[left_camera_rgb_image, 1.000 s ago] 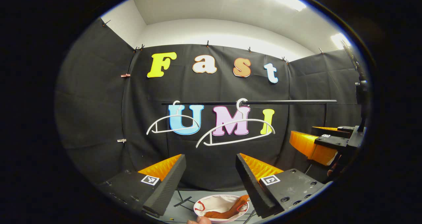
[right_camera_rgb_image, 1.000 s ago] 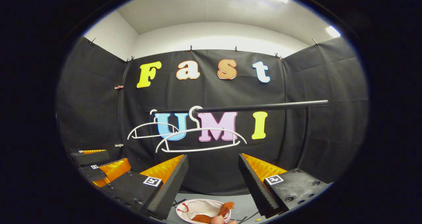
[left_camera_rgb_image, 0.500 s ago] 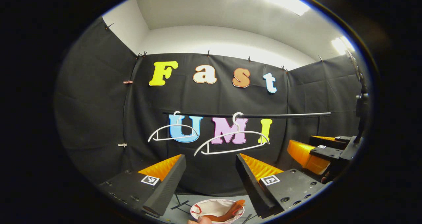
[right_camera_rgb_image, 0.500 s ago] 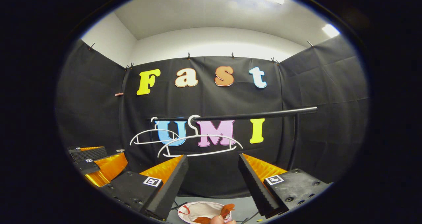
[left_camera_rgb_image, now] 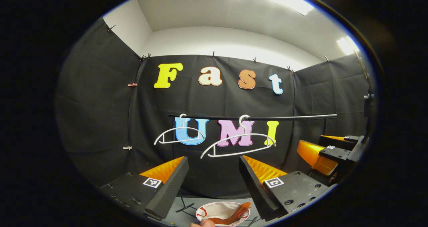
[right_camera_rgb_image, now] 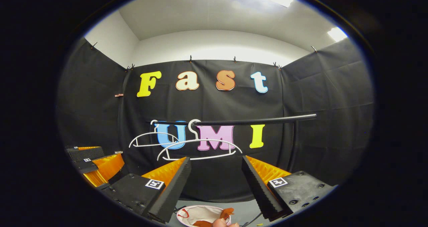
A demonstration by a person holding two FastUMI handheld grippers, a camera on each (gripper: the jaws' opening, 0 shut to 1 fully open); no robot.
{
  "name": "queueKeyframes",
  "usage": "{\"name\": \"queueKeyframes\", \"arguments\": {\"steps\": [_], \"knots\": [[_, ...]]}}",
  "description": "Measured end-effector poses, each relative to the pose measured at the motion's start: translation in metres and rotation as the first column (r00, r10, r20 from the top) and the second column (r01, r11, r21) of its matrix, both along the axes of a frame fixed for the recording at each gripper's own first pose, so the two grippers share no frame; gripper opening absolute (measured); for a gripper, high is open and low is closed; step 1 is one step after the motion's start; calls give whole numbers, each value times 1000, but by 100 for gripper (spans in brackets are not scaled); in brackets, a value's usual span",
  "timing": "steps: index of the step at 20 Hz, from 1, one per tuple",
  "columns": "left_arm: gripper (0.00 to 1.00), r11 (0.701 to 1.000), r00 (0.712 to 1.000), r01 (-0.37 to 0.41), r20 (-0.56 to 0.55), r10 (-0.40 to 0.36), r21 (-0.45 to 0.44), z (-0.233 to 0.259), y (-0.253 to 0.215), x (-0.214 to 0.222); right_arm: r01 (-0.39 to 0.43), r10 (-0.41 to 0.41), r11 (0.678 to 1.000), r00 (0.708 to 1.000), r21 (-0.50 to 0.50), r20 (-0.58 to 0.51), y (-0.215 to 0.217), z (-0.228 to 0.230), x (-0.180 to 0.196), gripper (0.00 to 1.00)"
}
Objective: Grasp the clothes on the hanger with both hands and then place them into the laundry hamper below.
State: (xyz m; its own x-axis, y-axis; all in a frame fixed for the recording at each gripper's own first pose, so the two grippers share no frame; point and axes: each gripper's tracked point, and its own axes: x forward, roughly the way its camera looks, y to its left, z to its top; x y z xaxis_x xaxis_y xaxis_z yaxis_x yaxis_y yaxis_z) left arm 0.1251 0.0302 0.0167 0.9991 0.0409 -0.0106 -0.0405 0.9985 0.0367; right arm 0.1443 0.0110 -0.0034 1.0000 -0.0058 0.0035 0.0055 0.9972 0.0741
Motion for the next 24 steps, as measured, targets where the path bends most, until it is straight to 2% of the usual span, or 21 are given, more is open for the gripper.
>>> {"name": "queueKeyframes", "arguments": {"steps": [1,3,4,8,14,15,16,18,24], "knots": [[96,1000,1000,-2,-2,2,0,0,0,0,3,-3,1000,1000,0,-3,-1,-2,1,93],[96,1000,1000,-2,-1,2,-1,1,0,1,6,-6,1000,1000,-4,-2,-2,-1,1,100],[96,1000,1000,-1,0,1,-2,0,0,1,5,-5,1000,1000,-5,0,-2,-1,0,98],[94,1000,1000,0,-5,0,-7,0,0,1,7,-7,1000,1000,-10,4,-4,0,2,98],[96,1000,1000,4,-11,-5,-12,-1,0,2,21,-21,1000,1000,-1,6,-9,-1,2,98],[96,1000,1000,5,-12,-5,-11,-1,0,1,23,-23,1000,1000,-1,6,-9,-2,2,100],[96,1000,1000,6,-11,-6,-12,-1,-1,2,25,-25,1000,1000,-2,7,-10,-2,2,98],[94,1000,1000,10,-10,-10,-15,0,-1,2,27,-27,1000,1000,-5,6,-10,-2,3,98],[96,1000,1000,16,-15,-17,-12,-1,-2,2,25,-25,1000,1000,-8,4,-9,-3,3,98]]}}
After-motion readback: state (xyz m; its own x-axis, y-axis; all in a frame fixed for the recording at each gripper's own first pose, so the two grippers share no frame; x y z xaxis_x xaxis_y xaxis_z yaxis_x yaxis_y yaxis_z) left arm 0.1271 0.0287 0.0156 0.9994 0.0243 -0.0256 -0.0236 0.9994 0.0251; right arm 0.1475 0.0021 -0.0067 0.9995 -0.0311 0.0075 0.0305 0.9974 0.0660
